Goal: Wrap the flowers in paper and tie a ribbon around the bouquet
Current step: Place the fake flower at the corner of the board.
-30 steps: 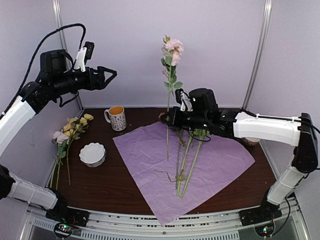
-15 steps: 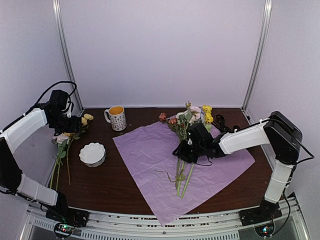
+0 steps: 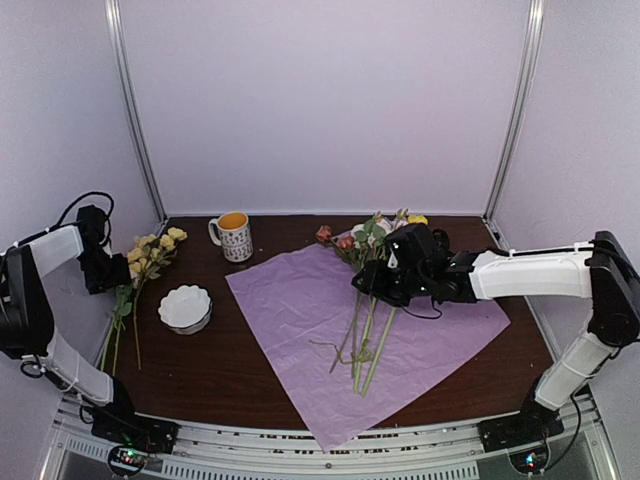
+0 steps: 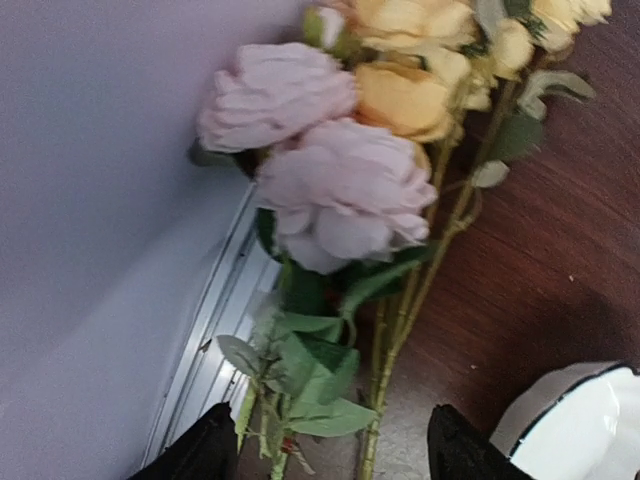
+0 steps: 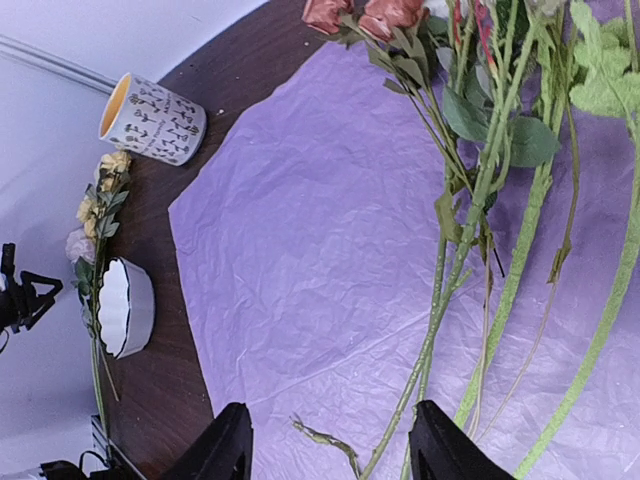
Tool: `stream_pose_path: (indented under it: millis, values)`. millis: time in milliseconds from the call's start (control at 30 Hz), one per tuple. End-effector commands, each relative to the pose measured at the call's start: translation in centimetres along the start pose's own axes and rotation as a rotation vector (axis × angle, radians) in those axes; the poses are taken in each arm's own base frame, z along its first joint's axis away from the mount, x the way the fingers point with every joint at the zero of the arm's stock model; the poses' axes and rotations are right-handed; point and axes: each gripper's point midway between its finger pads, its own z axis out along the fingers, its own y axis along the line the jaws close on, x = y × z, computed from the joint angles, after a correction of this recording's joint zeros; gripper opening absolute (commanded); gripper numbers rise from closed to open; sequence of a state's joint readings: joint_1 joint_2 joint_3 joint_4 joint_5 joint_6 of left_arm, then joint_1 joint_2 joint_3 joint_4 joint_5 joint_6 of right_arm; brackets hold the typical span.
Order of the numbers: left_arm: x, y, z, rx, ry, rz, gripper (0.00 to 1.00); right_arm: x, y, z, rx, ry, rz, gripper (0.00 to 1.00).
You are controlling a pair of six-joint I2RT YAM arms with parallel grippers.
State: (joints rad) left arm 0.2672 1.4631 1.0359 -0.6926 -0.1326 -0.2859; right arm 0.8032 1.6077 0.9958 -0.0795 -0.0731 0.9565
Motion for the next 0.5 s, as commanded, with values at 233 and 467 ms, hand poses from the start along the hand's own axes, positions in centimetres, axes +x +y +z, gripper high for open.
stream_pose_path:
  millis: [233, 467]
  values:
    - [-0.1, 3.6, 2.7, 0.028, 0.049, -0.144, 0.42, -1.9, 1.3, -3.7, 0.095, -0.049, -0.257, 0.53]
    - [1.2, 5.3, 4.4, -0.058, 0.144, -0.074, 0.41, -3.1, 3.5, -4.0, 0.063, -0.066, -0.284, 0.53]
